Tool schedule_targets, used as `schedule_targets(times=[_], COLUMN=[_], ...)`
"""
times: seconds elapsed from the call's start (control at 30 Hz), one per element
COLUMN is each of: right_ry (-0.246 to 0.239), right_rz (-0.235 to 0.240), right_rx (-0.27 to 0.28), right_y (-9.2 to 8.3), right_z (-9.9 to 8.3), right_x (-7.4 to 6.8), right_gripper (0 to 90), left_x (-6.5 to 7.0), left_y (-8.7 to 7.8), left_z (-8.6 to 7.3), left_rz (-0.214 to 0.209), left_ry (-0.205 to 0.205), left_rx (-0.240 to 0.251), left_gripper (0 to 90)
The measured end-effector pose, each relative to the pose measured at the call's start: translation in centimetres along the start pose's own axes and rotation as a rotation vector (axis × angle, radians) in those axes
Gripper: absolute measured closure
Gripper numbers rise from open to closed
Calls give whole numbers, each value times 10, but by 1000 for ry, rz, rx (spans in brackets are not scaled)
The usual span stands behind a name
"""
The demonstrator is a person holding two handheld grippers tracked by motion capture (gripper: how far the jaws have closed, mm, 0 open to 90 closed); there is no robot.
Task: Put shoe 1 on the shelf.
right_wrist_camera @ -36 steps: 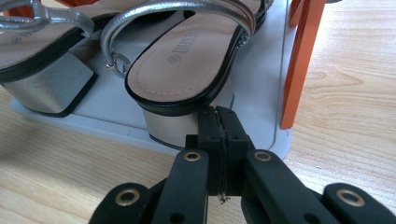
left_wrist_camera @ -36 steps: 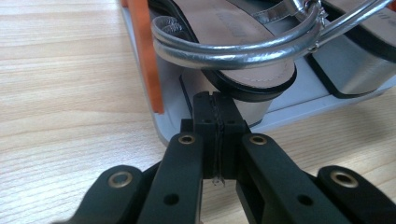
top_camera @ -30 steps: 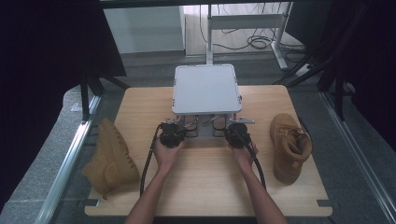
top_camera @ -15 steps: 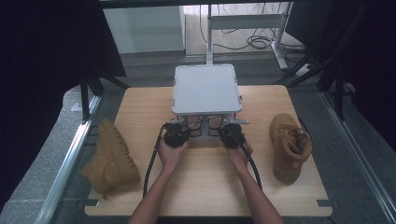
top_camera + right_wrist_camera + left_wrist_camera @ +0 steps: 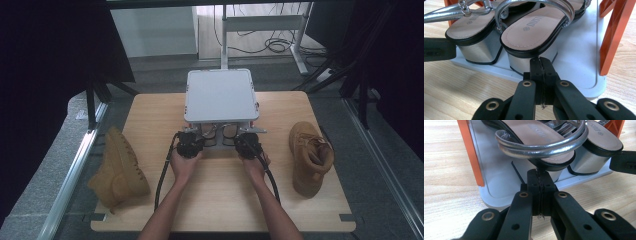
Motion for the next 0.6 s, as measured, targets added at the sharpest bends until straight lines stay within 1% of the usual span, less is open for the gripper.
schedule_targets(times=[0.2, 0.3, 0.33, 0.4, 0.43, 0.5, 0.53, 0.6], right_ry=[1, 4, 20, 21, 21, 20, 20, 16], right_rz=[3, 9, 14, 15, 21, 22, 22, 21], right_rx=[-1, -1, 2, 3, 11, 14, 14, 19], right_y=[0, -1, -4, -5, -8, -11, -11, -15], right_z=[0, 0, 1, 2, 3, 3, 3, 2], right_x=[0, 1, 3, 4, 6, 8, 8, 11], right_gripper=[896, 895, 895, 896, 895, 895, 895, 895], left_x=[0, -1, -1, -1, -1, -2, -2, -2], left_y=[-1, -3, -5, -9, -14, -19, -19, -26], left_z=[0, 0, 0, 1, 1, 1, 1, -1], left_rz=[-3, -6, -8, -8, -10, -10, -10, -13], left_ry=[4, 7, 8, 11, 13, 20, 20, 27], left_rx=[-3, 5, 11, 18, 28, 34, 34, 43], left_gripper=[871, 867, 866, 865, 862, 858, 855, 851])
Point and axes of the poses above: each handheld gripper's, and its own axes: y roughly forward along the jaws, z roughly out of its top, x roughly to its right, the point moved 6 cm from there along y, roughly forward along the jaws, and after that the axes turned 15 degrees about -z, right-handed, at the moved point
